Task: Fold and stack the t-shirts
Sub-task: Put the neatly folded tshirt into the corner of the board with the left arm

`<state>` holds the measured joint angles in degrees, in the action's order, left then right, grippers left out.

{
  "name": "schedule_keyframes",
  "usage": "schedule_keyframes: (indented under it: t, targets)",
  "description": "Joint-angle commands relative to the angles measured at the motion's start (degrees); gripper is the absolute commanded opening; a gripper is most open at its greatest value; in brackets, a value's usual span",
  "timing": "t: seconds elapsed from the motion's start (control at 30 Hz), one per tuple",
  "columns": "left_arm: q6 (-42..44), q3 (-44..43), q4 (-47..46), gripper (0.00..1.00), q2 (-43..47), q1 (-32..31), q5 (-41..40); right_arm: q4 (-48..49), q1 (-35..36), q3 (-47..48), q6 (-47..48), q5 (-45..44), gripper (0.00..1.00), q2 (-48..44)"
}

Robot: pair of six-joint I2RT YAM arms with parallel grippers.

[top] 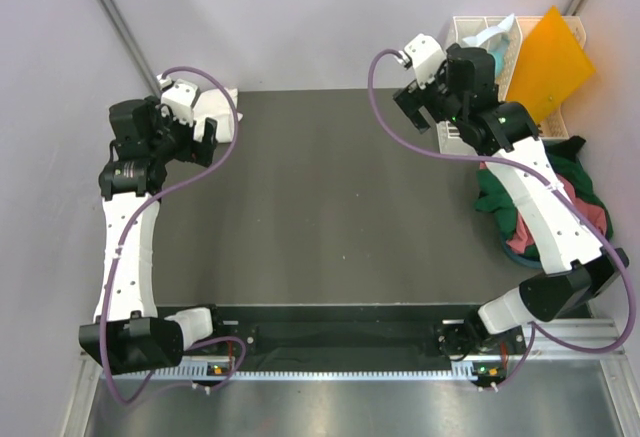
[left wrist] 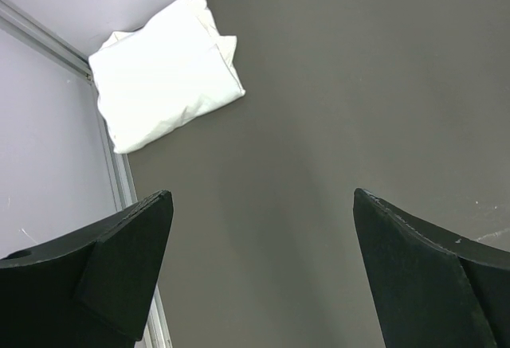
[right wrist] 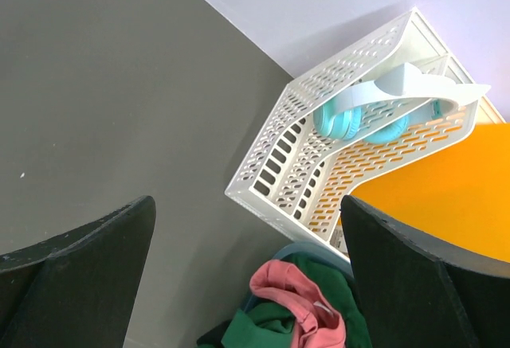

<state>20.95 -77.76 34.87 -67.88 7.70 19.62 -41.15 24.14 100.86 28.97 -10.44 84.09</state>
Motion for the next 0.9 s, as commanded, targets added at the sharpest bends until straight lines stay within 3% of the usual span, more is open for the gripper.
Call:
schedule_keyframes:
  t: [0.0, 0.87]
  targets:
    - [-0.47, -0.03, -2.27, 0.99, 0.11, -0.06, 0.42, 5.02, -0.41, -0.66, -0.49, 0.24, 1.0, -2.53]
    - [-2.32, 1.2, -4.2, 0.99, 0.02, -0.06, -2.83, 5.73, -0.06, -0.4, -3.13, 1.65, 1.0, -1.65]
